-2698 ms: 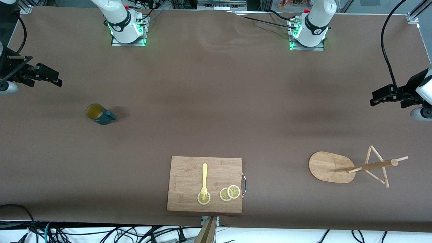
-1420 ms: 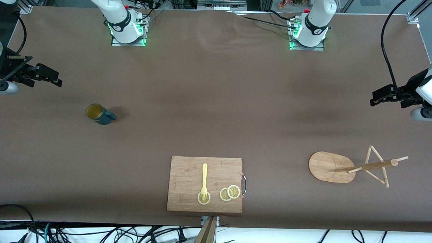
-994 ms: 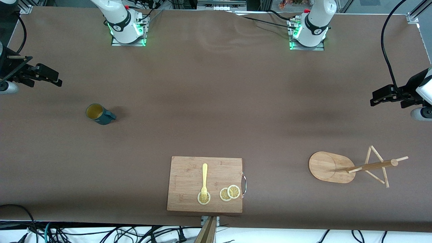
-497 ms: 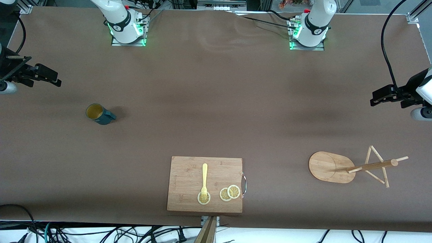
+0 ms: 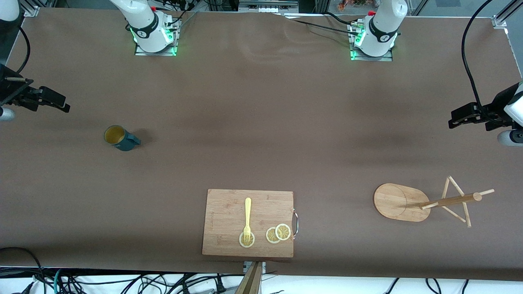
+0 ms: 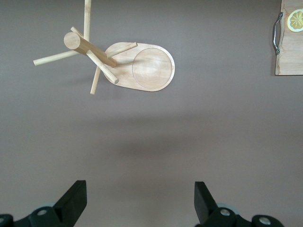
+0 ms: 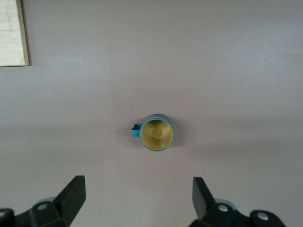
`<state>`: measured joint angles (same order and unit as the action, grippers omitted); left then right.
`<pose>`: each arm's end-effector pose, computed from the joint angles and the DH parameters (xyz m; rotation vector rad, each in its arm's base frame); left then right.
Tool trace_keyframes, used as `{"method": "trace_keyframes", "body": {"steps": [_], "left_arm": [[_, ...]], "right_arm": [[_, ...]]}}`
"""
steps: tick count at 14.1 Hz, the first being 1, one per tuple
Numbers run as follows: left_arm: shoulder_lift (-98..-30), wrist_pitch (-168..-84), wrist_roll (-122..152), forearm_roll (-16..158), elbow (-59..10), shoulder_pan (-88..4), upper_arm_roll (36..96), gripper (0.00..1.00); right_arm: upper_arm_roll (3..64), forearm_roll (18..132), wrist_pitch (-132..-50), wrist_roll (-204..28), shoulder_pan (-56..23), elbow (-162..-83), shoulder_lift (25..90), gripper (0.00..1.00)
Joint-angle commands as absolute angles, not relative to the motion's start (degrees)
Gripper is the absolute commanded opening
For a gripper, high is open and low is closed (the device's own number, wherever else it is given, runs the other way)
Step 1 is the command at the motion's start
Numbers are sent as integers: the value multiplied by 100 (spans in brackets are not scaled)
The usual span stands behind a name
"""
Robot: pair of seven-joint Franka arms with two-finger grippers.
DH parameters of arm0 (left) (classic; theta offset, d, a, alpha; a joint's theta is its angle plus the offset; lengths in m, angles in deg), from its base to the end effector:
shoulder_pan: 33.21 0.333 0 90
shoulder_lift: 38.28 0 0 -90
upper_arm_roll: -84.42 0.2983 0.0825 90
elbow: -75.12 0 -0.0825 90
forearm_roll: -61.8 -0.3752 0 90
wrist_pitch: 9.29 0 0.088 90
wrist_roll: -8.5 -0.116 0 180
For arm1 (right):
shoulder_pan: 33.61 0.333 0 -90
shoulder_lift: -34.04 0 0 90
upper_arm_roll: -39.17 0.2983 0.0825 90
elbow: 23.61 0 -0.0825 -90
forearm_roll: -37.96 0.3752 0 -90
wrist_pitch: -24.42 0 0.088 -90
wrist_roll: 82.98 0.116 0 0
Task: Pass cup and hang on rack
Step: 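Reach the right gripper down to the teal mug rim and grasp it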
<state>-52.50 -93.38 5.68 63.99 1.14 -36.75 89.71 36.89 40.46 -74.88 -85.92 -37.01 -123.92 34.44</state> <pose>0.6049 0.0065 0.5747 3.1213 -0.0363 -0.1094 0.5514 -0.0504 0.5240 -3.0958 0.0858 0.0330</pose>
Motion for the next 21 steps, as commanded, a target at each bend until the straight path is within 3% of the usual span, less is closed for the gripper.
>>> {"method": "trace_keyframes", "body": {"steps": [1,6,10,15,21], "left_arm": [[-5331,-9278,560,6312,296,-3664,8961,100],[-5331,-9278,560,6312,296,-3664,8961,100],[-5331,-9278,560,6312,296,-3664,8961,100],[-5331,-9278,560,6312,296,-3664,8970,100],[-5331,-9278,560,6312,296,-3664,8961,100]], "right_arm": [[3697,4069,-8006,-8641,-3712,-13037,3105,100],[3723,4104,-9754,-8641,-3704,-14566,2789,100],[3706,4104,-10818,-8641,-3712,-15384,2902,100],[3688,4113,-11075,-8527,-3730,-15439,3648,100],[3530,4113,-11962,-8527,-3774,-15447,4449,100]]}}
